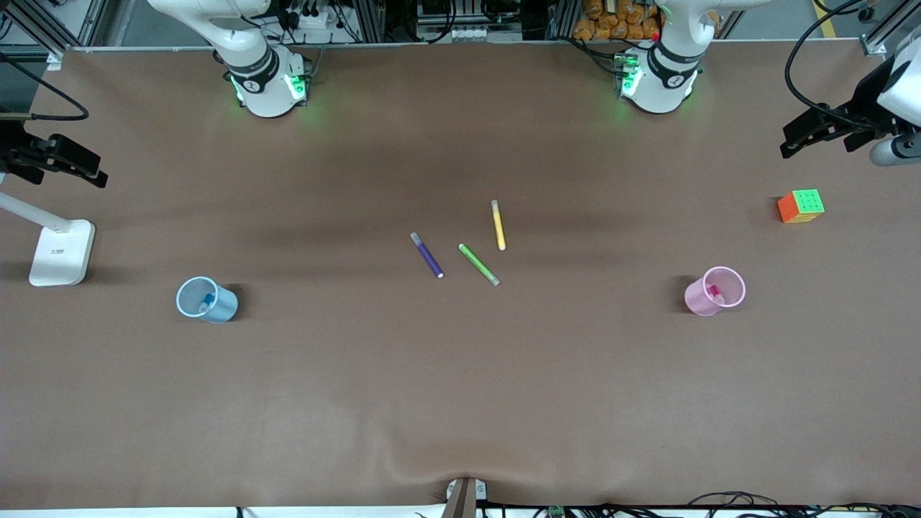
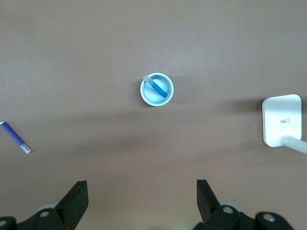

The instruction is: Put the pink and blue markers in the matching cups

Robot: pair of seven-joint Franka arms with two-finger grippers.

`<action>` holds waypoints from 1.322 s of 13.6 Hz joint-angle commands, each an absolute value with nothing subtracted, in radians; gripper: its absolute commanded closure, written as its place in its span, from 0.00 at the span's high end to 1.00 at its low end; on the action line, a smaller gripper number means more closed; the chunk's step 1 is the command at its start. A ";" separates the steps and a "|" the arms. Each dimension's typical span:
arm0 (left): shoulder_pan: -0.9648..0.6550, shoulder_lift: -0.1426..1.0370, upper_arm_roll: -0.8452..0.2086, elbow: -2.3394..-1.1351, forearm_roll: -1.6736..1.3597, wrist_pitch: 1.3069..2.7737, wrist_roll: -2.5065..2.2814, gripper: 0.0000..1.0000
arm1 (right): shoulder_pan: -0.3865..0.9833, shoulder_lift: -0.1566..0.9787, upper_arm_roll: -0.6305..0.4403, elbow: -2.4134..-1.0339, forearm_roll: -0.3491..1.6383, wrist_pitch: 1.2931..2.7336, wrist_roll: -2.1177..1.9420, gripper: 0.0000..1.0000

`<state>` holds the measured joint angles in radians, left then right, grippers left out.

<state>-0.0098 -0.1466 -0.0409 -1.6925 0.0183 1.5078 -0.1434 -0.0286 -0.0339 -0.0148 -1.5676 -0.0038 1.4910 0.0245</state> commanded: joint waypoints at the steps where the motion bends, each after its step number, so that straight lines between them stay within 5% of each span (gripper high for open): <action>1: -0.006 -0.149 -0.048 -1.678 0.040 1.491 -0.135 1.00 | -0.043 -0.060 -0.005 -1.591 0.014 1.483 0.020 1.00; 18: -0.008 -0.121 -0.048 -1.635 0.040 1.465 -0.127 1.00 | -0.067 -0.043 -0.012 -1.578 0.015 1.453 0.029 1.00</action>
<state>-0.0091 -0.1279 -0.0410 -1.6611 0.0184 1.4892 -0.1407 -0.0420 -0.0331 -0.0210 -1.5685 -0.0037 1.4555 0.0257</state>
